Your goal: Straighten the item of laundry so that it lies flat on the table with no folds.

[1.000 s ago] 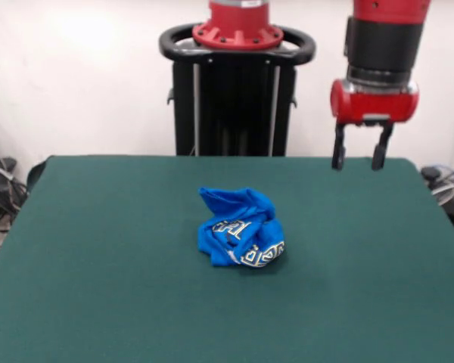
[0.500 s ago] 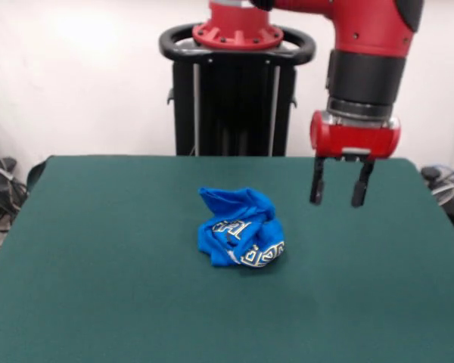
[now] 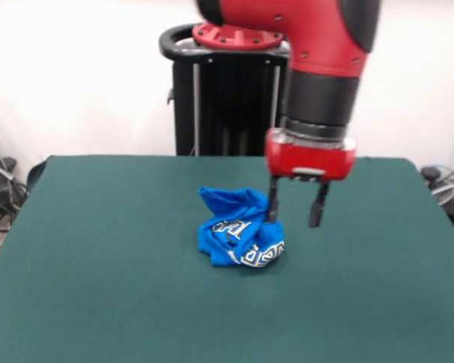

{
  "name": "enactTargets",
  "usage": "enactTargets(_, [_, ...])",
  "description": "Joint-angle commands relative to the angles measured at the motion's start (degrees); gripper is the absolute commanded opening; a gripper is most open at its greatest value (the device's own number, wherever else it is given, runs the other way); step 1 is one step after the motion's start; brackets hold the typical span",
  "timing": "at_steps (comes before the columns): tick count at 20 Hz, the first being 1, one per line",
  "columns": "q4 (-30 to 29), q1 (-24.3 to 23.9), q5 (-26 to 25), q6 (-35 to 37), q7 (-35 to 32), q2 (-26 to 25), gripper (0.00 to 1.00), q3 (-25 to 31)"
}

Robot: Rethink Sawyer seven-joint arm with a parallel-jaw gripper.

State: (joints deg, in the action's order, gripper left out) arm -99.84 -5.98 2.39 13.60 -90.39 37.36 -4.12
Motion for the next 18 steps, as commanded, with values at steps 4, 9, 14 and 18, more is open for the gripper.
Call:
enactTargets(4, [2.0, -1.9, -1.5, -3.0, -8.4, -3.7, 1.00, 1.0])
enactTargets(9, [-1.3, -0.9, -2.2, -5.0, -9.6, -3.3, 1.00, -1.1])
enactTargets(14, [-7.7, -3.9, -1.9, -9.0, -11.1, -5.0, 1.00, 4.2])
enactTargets(18, [-11.1, -4.7, 0.1, -9.0, -12.7, -4.9, 1.00, 7.3])
